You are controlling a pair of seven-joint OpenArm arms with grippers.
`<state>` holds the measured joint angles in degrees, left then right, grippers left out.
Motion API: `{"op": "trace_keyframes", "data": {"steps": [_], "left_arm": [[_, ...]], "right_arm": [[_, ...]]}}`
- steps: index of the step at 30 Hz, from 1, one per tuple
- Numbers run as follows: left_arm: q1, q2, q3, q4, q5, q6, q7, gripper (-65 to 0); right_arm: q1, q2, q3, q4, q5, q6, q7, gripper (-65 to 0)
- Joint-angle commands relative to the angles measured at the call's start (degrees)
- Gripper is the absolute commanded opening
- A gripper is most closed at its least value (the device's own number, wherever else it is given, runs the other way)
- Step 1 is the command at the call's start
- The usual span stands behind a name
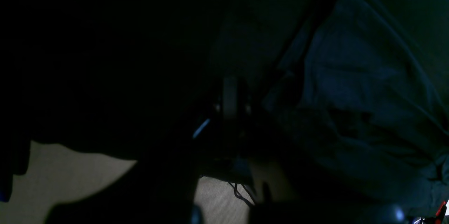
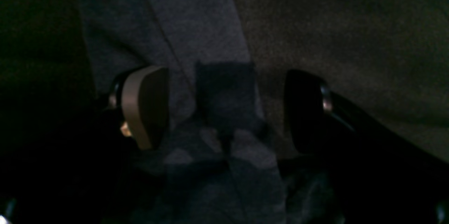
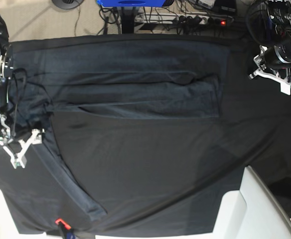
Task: Fold the T-shirt properly
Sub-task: 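Grasp the loose fabric beside the right gripper and fold it inward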
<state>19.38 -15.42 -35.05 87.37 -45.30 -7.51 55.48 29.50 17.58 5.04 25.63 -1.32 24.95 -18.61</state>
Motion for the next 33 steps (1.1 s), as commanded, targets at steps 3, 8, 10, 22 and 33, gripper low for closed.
{"op": "trace_keyframes", "data": {"steps": [3,8,10,22,33], "left_arm": [[-0.08,-0.98,-0.34,1.02,-0.72,-0.36,-0.58,-65.0],[-0.08,-0.98,-0.34,0.67,-0.72,-0.36,-0.58,-65.0],[-0.08,-0.98,-0.34,0.58,-0.72,-0.36,-0.58,-65.0],[-0.43,-0.98,0.01,0.50,-0.72,-0.36,-0.58,-65.0],[-0.52,-0.98,0.19,0.41,-0.72,-0.36,-0.58,-65.0]], "right_arm": [[0.88,0.48,0.28,0.70,0.22,0.24,0.46,-27.5],[0.88,0.39,0.28,1.05,0.22,0.24,0.46,-41.4],[0.88,0.39,0.28,1.05,0.22,0.24,0.46,-52.7],[-6.95,0.39,0.28,17.05,0.22,0.24,-5.87,-65.0],[-27.25,-4.35,0.19,55.47,-0.04,0.41,-19.32,-65.0]]}}
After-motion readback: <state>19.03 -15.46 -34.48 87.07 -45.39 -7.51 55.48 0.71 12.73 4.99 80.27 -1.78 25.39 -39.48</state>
